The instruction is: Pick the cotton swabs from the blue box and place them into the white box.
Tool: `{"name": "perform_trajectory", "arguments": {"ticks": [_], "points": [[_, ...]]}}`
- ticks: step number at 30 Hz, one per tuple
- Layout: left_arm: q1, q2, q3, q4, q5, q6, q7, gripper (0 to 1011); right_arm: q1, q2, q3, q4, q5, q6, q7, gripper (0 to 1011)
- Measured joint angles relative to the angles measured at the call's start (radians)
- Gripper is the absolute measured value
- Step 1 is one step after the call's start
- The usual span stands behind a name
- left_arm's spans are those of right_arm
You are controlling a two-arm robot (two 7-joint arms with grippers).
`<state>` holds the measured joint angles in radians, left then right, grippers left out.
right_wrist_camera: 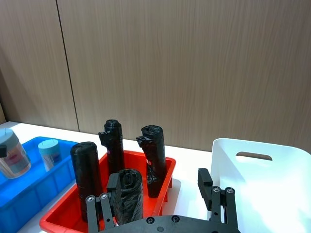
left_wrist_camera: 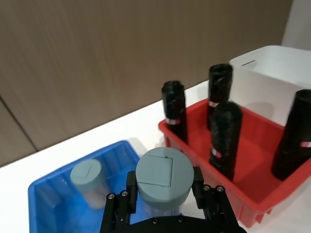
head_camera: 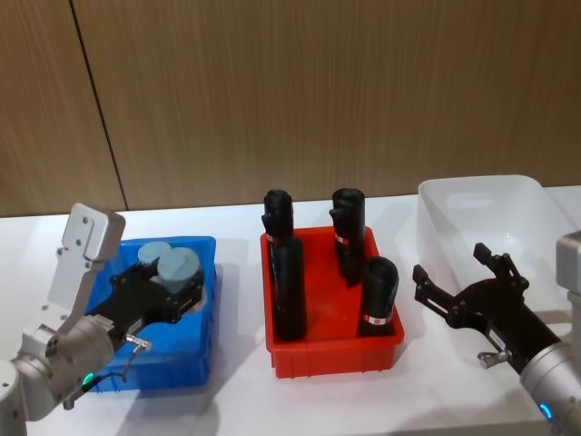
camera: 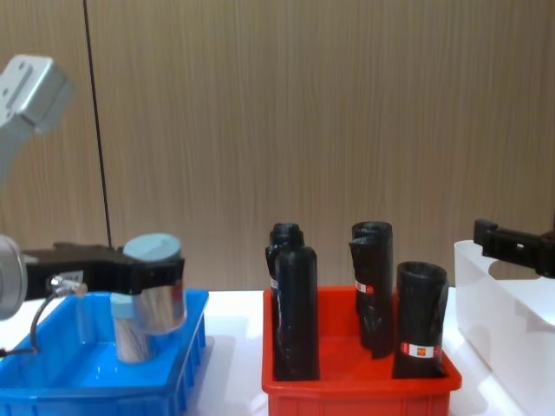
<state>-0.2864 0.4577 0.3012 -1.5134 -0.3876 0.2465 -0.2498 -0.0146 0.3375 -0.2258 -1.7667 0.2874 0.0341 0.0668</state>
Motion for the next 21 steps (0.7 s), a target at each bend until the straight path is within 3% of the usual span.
{"name": "perform_trajectory", "arguments": {"ticks": [21], "points": [[-0.043,0.018,0.0,-0.013,0.009,-0.079,-0.32,668,0.0,0.0,0.0,0.0,0.0,0.0,0.0,1002]]}}
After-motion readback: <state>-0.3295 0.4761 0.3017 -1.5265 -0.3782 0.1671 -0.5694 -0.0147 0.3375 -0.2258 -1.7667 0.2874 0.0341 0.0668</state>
